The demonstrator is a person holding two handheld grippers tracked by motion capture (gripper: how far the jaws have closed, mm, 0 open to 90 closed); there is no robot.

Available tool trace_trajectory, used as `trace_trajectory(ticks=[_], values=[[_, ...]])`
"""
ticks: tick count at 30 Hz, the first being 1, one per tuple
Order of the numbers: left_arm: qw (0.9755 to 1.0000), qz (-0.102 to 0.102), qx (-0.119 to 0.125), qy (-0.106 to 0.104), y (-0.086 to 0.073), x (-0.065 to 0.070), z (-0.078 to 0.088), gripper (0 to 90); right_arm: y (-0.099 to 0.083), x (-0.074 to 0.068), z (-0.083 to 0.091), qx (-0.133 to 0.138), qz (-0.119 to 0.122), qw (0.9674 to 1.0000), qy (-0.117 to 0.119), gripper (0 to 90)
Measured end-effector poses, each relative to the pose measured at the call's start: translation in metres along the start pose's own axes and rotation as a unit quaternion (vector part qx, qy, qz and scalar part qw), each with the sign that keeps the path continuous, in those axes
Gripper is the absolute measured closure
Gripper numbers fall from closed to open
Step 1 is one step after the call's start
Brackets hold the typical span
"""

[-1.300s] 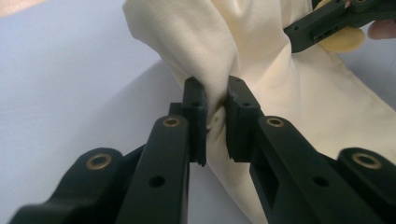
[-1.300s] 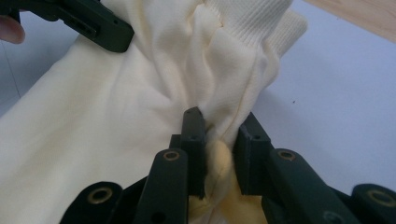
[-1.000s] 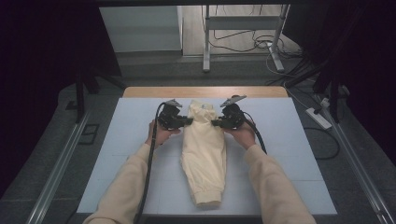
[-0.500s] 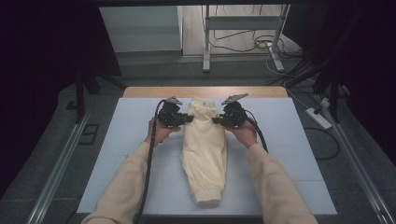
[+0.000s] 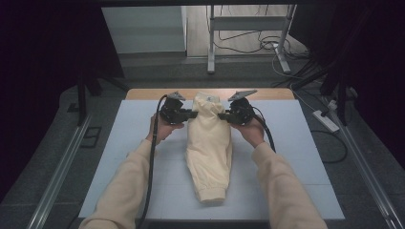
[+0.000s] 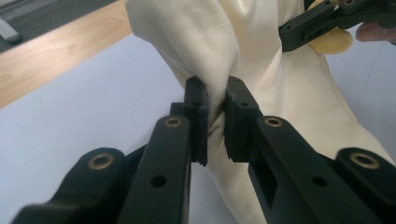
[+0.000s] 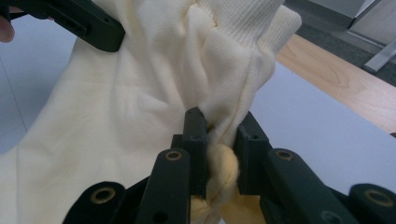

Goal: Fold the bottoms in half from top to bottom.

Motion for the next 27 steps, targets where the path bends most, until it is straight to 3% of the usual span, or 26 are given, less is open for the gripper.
trace_trajectory(ticks=[12, 16, 20, 27], values=[[1.0000, -0.007, -0.001, 0.005, 0.001, -0.005, -0.004, 81.0, -0.003, 0.004, -0.006, -0.002, -0.002, 1.0000, -0.001, 76.7], [0.9998, -0.013, 0.006, 0.013, 0.020, -0.015, 0.004, 81.2, 0.014, 0.008, 0.002, 0.018, -0.008, 0.9998, -0.002, 77.0], [0.9996, -0.020, 0.012, 0.015, 0.029, -0.016, 0.008, 81.7, 0.028, 0.007, 0.012, 0.032, 0.008, 0.9993, -0.015, 77.0], [0.9999, -0.007, 0.006, 0.005, 0.018, -0.012, -0.003, 82.4, 0.014, 0.011, 0.004, 0.022, -0.003, 0.9996, -0.018, 77.2]])
Point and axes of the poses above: each handheld gripper's, and its own axes: z roughly backward along the jaws, y roughly out of its top, x roughly to its right, the point moved 3 cm from there along -z, roughly forward along the jaws, and after that the axes turned 14 degrees about -z, right-handed, at the moved point
